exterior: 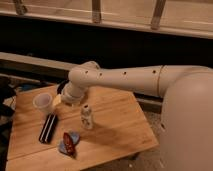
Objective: Place the eraser in the ceramic cup
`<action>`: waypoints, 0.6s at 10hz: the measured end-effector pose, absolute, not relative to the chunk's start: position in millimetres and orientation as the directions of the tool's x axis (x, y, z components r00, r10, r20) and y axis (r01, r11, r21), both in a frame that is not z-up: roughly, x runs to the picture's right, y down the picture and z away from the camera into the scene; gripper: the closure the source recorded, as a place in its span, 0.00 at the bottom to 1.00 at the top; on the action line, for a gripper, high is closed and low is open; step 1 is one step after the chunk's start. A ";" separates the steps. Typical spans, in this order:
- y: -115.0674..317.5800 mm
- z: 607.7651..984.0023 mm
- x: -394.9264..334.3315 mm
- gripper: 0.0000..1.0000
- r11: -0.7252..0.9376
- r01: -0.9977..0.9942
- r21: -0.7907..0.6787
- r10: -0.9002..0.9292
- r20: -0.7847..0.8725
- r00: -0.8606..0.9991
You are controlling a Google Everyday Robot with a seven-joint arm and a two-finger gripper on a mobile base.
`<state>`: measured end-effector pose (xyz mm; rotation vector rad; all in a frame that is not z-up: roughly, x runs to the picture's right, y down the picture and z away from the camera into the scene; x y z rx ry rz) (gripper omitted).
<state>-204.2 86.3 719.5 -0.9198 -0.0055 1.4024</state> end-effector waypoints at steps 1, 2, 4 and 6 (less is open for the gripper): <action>88.3 723.7 -211.5 0.35 -0.101 -0.825 -0.557 0.831 -0.503 0.238; 91.8 727.5 -228.0 0.35 -0.090 -0.816 -0.572 0.826 -0.500 0.259; 108.2 739.9 -271.0 0.35 -0.056 -0.799 -0.599 0.800 -0.506 0.323; 132.3 750.3 -296.9 0.35 -0.020 -0.780 -0.625 0.779 -0.499 0.380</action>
